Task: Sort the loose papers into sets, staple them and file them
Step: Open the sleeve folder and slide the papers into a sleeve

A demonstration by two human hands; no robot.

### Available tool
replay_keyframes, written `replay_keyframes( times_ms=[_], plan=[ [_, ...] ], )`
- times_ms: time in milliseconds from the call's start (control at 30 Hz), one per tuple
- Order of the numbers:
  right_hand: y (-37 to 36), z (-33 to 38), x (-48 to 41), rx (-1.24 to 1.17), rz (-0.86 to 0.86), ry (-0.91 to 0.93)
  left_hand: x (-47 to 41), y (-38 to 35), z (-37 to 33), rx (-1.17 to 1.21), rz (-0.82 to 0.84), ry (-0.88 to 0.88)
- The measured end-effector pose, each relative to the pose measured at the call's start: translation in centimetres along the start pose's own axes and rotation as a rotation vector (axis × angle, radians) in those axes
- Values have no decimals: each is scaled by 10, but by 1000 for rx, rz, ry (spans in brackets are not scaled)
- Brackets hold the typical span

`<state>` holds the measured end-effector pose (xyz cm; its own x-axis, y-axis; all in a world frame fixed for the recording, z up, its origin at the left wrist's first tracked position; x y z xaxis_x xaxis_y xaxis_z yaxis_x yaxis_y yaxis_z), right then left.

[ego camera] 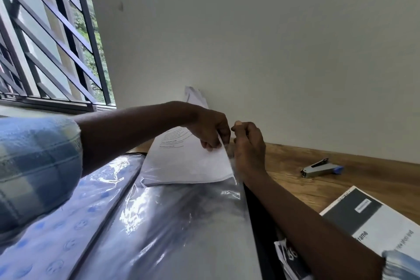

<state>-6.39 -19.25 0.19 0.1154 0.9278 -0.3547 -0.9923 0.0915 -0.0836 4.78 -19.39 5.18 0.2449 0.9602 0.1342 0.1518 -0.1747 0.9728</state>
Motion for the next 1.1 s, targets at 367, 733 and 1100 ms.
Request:
replay_keyframes(
  times_ms=[367, 733, 1100],
  plan=[
    [20, -24, 5, 309, 229, -216, -14, -2, 2, -613, -88, -165],
    [19, -26, 12, 282, 151, -100, -17, -20, -19, -560, 102, -163],
    [23, -26, 14, 232, 123, -48, -33, 8, 11, -714, -7, -64]
  ],
)
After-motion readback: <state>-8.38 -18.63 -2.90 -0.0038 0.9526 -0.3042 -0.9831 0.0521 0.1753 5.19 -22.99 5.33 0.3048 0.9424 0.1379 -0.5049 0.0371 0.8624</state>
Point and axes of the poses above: each hand's wrist, its own x-axis away from the middle knuckle, its own y-axis out of the back of the hand, z = x × y, the point moved 8 cm from there along -x, towards the middle knuckle, and after that the axes turned 8 degrees about -z, right-handed, at the moved point
